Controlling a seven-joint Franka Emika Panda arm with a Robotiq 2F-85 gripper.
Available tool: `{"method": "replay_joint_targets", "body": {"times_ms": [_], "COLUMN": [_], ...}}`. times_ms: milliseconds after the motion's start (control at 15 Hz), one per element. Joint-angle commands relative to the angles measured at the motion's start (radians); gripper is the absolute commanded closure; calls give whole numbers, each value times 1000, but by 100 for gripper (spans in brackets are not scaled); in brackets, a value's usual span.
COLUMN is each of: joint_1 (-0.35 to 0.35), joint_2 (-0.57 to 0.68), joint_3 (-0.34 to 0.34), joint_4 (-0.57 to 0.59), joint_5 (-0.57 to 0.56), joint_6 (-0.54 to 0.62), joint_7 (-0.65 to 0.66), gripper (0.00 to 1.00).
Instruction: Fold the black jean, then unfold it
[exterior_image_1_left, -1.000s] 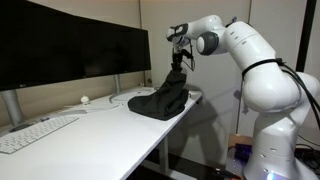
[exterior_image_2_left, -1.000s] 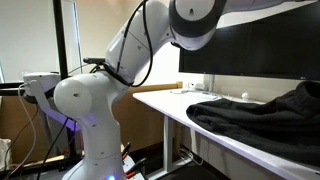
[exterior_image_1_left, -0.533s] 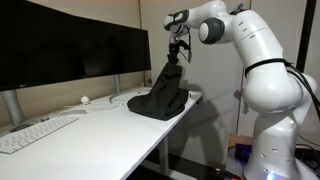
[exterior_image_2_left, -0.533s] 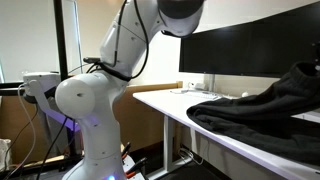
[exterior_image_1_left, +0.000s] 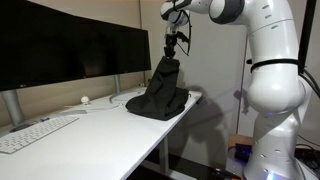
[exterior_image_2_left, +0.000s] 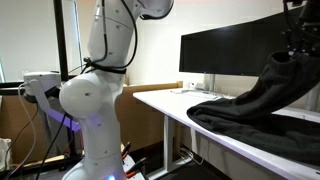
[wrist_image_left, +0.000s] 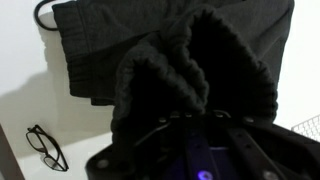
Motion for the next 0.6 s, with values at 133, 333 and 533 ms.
{"method": "replay_joint_targets", "body": {"times_ms": [133,333,533], "joint_1": [79,164,230], "joint_2": [-238,-316,-389], "joint_3": [21,-12,-9], "joint_4": [-305,-402,-500], "joint_5": [-103,-139,-166], "joint_6": [97,135,190], "joint_7": [27,39,86], "gripper": [92,92,92]}}
